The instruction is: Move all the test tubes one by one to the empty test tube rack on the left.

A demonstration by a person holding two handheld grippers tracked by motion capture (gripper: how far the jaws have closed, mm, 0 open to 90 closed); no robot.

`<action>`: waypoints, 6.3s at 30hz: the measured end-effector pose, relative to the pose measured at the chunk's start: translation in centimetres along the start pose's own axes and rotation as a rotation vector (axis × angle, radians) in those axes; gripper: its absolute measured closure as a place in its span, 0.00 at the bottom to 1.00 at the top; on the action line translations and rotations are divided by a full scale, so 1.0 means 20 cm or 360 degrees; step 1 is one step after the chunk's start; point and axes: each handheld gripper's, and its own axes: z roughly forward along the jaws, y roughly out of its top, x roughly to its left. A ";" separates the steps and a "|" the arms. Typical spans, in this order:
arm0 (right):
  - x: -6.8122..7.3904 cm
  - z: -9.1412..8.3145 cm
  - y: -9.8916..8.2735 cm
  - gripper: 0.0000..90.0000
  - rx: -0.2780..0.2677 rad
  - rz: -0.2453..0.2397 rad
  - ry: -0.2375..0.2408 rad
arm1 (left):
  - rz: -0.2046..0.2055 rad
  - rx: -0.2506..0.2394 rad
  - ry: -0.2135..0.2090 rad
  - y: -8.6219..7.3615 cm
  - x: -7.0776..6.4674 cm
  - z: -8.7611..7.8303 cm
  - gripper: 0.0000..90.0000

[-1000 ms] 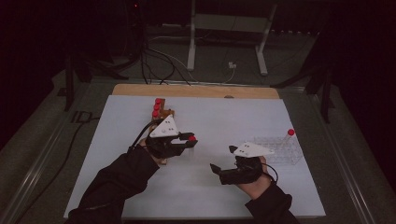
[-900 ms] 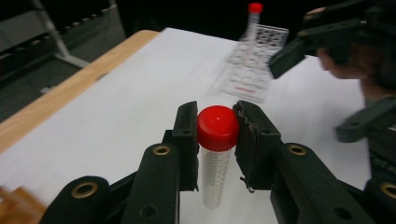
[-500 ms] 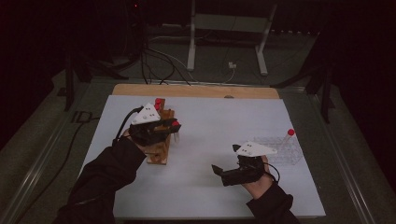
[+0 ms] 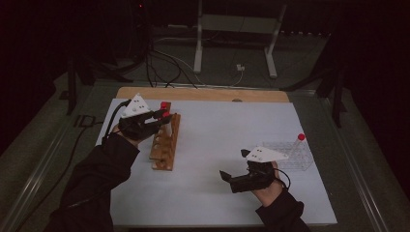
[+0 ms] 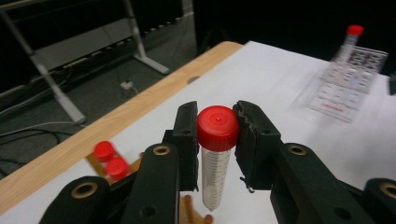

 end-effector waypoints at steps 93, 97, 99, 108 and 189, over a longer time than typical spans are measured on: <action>-0.16 -0.16 0.05 0.00 -0.0093 0.0032 -0.0116 | -0.0250 0.0056 -0.0115 -0.34 -0.07 -0.08 0.02; -0.22 -0.20 0.05 0.00 -0.0115 0.0058 -0.0185 | -0.0248 0.0042 -0.0160 -0.36 -0.10 -0.11 0.02; -0.25 -0.22 0.05 0.00 -0.0126 0.0075 -0.0219 | -0.0223 0.0058 -0.0166 -0.37 -0.12 -0.12 0.02; -0.39 -0.30 0.03 0.00 -0.0148 0.0135 -0.0378 | -0.0209 0.0058 -0.0209 -0.41 -0.18 -0.13 0.02; -0.85 -0.33 -0.25 0.82 0.0105 0.0484 -0.0938 | -0.0215 0.0089 -0.0217 -0.46 -0.18 -0.13 0.02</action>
